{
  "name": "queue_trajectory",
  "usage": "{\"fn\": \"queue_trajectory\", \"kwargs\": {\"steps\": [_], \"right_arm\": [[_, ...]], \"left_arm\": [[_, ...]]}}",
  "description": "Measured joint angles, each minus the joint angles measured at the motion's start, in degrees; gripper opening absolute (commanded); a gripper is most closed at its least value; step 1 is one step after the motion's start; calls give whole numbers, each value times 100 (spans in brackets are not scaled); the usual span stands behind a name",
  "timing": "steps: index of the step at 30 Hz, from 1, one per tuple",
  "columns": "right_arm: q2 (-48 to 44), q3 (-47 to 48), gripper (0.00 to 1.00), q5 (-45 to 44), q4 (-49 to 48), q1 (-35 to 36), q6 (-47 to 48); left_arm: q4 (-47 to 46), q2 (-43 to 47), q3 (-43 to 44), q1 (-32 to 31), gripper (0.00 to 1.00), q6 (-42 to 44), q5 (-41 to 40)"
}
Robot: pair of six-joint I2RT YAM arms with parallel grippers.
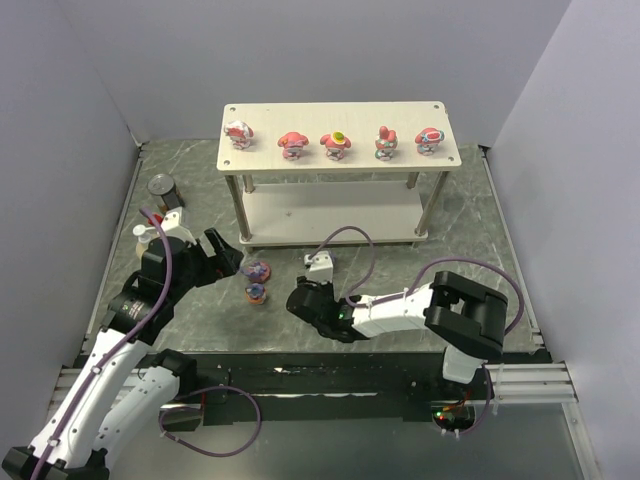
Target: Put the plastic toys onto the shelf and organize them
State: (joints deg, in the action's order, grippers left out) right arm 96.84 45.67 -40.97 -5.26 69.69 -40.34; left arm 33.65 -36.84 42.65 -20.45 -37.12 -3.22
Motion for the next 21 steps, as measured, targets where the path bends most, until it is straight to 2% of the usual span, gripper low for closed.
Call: {"fn": "queue_trajectory", "kwargs": {"steps": [1,4,7,16,21], "right_arm": [[20,28,20,4,-28,-13,24],[72,122,11,7,-76,-15,96],[74,223,8,4,-63,-15,144],[70,782,7,-111,107,-68,470],[70,1239,7,-168,90,-321,811]], "left_arm": [[0,-2,0,0,96,2,2],[0,0,0,0,96,0,9],[0,7,0,0,96,0,17],[-2,81,0,0,96,2,39],[-2,114,-2,0,96,2,39]]}}
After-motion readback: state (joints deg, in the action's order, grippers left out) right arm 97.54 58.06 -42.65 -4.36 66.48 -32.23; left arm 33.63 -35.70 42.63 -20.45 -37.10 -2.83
